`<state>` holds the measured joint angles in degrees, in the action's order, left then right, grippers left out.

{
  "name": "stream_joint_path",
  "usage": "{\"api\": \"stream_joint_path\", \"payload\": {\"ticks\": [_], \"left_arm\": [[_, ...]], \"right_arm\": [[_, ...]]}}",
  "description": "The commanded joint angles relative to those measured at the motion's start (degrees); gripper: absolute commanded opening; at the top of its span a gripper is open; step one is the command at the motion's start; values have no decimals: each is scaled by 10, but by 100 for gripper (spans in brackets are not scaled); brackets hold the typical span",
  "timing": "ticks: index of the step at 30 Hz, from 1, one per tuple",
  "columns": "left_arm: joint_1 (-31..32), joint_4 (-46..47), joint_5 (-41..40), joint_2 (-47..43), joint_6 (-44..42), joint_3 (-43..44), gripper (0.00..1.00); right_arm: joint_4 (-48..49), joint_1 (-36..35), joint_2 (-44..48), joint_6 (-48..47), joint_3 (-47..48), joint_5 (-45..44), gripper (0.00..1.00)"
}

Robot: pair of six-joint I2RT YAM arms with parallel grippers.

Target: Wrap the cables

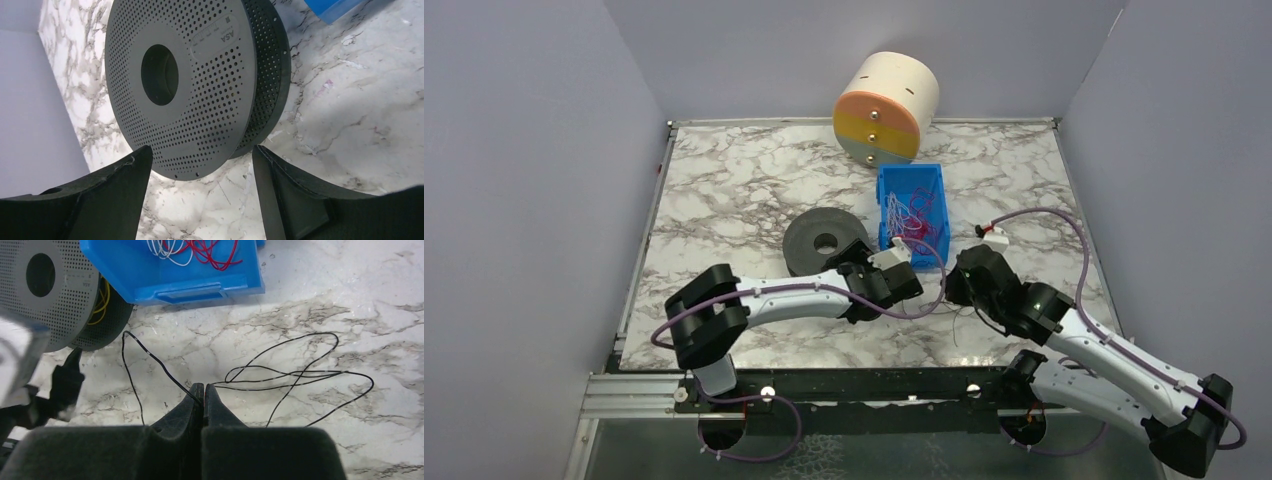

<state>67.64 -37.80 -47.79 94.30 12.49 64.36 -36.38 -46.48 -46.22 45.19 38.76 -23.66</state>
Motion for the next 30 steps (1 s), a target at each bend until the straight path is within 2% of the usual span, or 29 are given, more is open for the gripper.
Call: {"api": "stream_joint_path", "payload": {"ticks": [1,13,20,25,30], "left_arm": [[2,10,-66,57,-19,31,74],[-14,11,-92,145,-38,64,62],[-25,10,-111,163,-41,79,50],[-30,9,-105,162,-49,96,31],[-30,0,-109,135,-59,107,5]], "right_arm": [[35,3,13,29,-29,29,1],[22,2,79,46,-72,41,1],[23,2,94,44,-83,51,1],[24,2,106,37,-83,53,1],[16,2,116,28,-73,44,1]]}}
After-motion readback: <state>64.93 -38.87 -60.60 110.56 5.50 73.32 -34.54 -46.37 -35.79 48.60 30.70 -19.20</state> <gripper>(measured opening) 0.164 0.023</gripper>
